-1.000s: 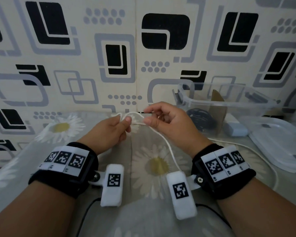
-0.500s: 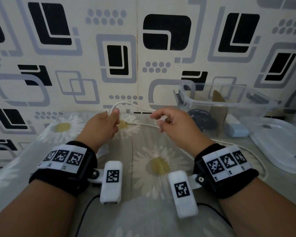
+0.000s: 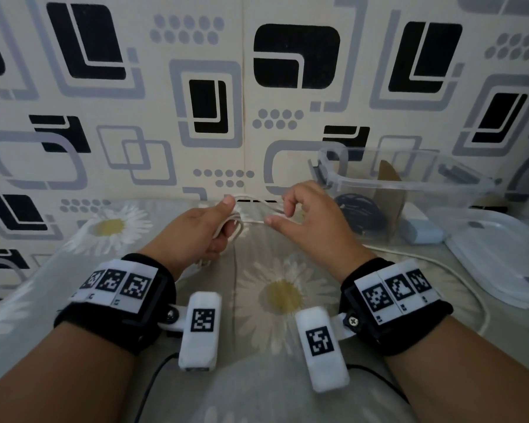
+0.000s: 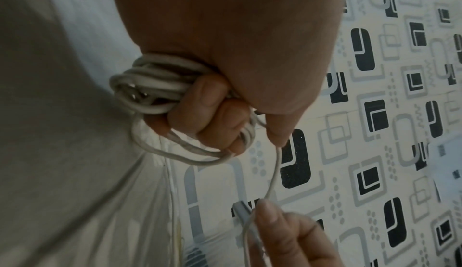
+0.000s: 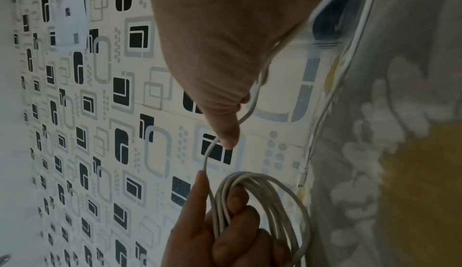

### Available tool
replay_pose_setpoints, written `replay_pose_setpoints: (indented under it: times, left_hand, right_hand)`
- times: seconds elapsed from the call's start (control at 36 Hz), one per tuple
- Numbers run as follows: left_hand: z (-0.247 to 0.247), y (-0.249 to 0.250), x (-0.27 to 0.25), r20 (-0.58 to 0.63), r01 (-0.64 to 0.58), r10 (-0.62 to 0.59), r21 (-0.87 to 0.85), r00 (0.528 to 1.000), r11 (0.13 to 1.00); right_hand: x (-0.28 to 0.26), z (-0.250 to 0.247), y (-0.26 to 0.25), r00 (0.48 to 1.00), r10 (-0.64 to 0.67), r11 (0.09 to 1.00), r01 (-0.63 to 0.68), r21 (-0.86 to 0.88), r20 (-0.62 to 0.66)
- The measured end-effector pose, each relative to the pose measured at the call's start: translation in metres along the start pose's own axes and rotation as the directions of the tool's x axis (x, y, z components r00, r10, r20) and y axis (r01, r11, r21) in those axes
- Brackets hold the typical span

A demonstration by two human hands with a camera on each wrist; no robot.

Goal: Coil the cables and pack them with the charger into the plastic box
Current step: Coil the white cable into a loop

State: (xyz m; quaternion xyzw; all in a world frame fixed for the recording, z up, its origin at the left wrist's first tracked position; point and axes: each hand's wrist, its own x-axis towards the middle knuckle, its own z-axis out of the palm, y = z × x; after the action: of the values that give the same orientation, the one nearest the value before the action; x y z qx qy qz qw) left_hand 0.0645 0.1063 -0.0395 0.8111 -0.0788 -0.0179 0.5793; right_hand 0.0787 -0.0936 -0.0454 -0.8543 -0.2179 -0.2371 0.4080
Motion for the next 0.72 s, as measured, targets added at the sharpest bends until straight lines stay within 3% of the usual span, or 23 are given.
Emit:
replay_pose_setpoints:
  times: [0.08, 0.17, 0.33, 0.58, 0.72]
  left_hand:
    - [0.003, 0.000, -0.001, 0.017, -0.004, 0.004, 0.026, 1.000, 1.000]
    - [0.007, 0.003, -0.003, 0.075, -0.025, 0.021, 0.048, 0.997, 0.999]
    - [0.018, 0.009, -0.008, 0.184, -0.046, 0.055, -0.053, 0.981, 0.998]
    - [0.022, 0.006, -0.007, 0.410, 0.054, 0.163, -0.469, 0.898, 0.882]
    - [0.026, 0.007, -0.007, 0.413, 0.097, 0.176, -0.560, 0.894, 0.823]
  right_hand:
    - [0.000, 0.002, -0.007, 0.989, -0.144, 0.989, 0.145, 0.042, -0.029]
    - [-0.001, 0.003, -0.013, 0.972, -0.219, 0.971, 0.208, 0.121, 0.086]
    - [-0.006, 0.011, -0.014, 0.944, -0.110, 0.958, 0.017, 0.287, 0.311]
    - [-0.007, 0.016, -0.016, 0.955, -0.050, 0.913, -0.075, 0.401, 0.291]
    - [-0.008, 0.018, -0.018, 0.981, -0.049, 0.929, -0.025, 0.370, 0.189]
